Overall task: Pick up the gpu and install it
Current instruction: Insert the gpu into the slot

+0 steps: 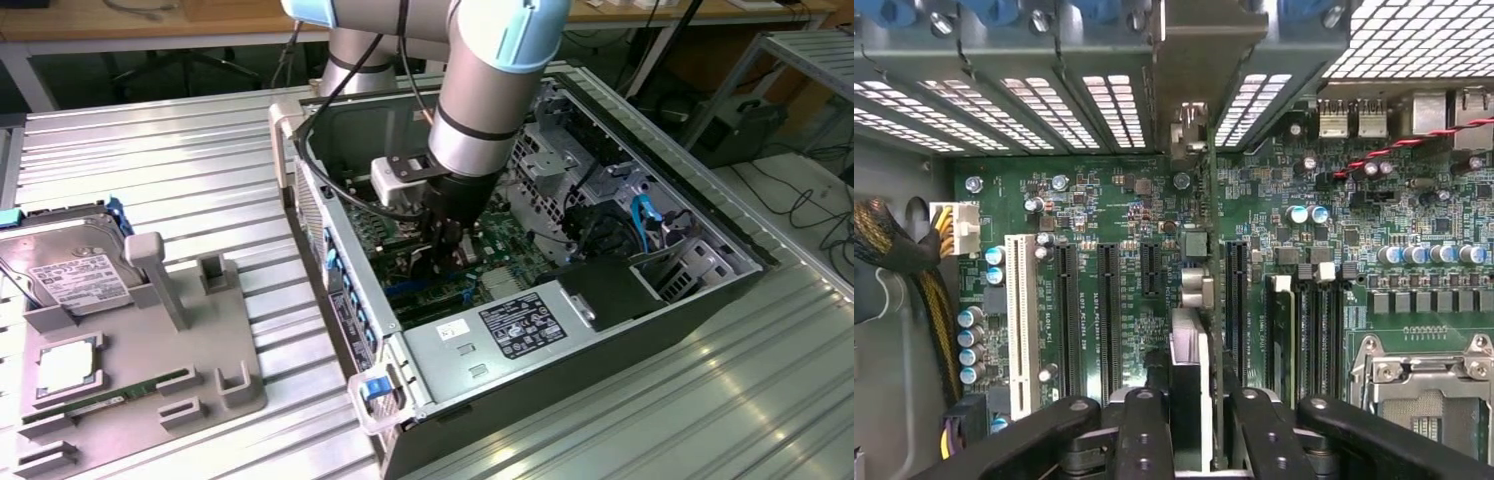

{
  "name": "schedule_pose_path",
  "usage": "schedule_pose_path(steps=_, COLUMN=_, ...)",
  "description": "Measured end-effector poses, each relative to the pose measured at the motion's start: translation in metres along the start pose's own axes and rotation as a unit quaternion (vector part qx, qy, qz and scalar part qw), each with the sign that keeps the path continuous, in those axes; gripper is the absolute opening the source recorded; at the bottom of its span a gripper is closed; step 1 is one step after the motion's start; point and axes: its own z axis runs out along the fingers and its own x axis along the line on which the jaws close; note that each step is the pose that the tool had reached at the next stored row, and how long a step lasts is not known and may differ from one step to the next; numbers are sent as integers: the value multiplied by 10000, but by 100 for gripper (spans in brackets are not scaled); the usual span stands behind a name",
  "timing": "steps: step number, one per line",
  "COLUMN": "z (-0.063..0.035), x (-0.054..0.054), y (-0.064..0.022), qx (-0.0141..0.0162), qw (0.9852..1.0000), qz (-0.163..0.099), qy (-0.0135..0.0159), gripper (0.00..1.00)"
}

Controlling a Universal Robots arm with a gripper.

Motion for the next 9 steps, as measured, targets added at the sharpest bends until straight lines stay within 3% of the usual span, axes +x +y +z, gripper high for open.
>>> schedule_pose_path(steps=9, z=77, x=0, y=-4, qx=-8, qw=10000, qz=0, qy=1, gripper=28)
